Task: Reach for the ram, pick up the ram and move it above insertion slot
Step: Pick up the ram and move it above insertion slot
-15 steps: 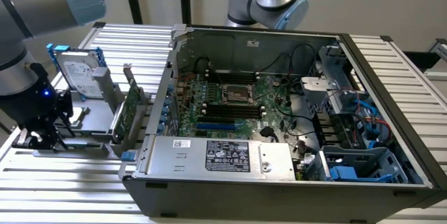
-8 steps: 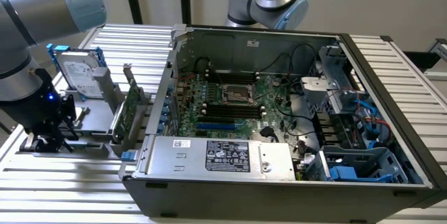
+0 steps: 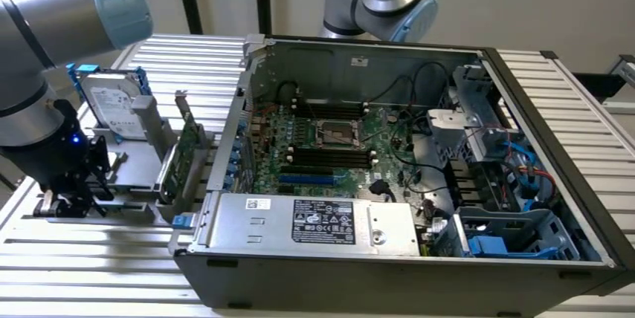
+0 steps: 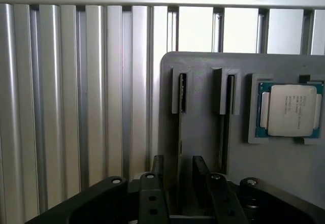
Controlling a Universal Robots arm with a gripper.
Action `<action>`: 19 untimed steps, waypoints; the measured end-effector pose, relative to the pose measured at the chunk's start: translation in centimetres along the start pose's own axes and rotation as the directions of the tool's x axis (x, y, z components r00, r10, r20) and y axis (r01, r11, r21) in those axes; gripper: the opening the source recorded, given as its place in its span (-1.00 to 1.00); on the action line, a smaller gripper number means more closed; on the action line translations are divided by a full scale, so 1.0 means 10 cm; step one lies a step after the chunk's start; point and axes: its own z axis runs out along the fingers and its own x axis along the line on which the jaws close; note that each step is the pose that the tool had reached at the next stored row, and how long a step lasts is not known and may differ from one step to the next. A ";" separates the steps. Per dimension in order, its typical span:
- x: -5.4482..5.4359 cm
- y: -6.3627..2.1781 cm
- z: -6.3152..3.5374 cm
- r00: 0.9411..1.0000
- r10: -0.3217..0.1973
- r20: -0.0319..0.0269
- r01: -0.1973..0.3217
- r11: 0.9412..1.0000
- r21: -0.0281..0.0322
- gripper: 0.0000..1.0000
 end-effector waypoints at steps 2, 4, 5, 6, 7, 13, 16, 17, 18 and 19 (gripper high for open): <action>0.00 0.000 0.002 1.000 -0.003 0.000 0.003 1.000 0.000 -0.27; 0.00 0.000 0.004 1.000 -0.003 0.001 0.003 1.000 0.000 -0.27; 0.00 0.000 0.005 1.000 -0.003 0.001 0.003 1.000 0.000 -0.27; 0.00 0.000 0.007 1.000 -0.003 0.002 0.003 1.000 0.000 -0.27; 0.00 0.000 0.008 1.000 -0.003 0.003 0.003 1.000 0.000 -0.27; 0.00 -0.001 0.012 1.000 -0.003 0.008 0.003 1.000 0.000 -0.56; 0.00 -0.001 0.012 1.000 -0.003 0.008 0.003 1.000 0.000 -0.69; 0.00 -0.001 0.012 1.000 -0.003 0.008 0.003 1.000 0.000 -0.69; 0.00 -0.001 0.012 1.000 -0.003 0.008 0.003 1.000 0.000 -0.69; 0.00 -0.001 0.012 1.000 -0.003 0.008 0.003 1.000 0.000 -0.69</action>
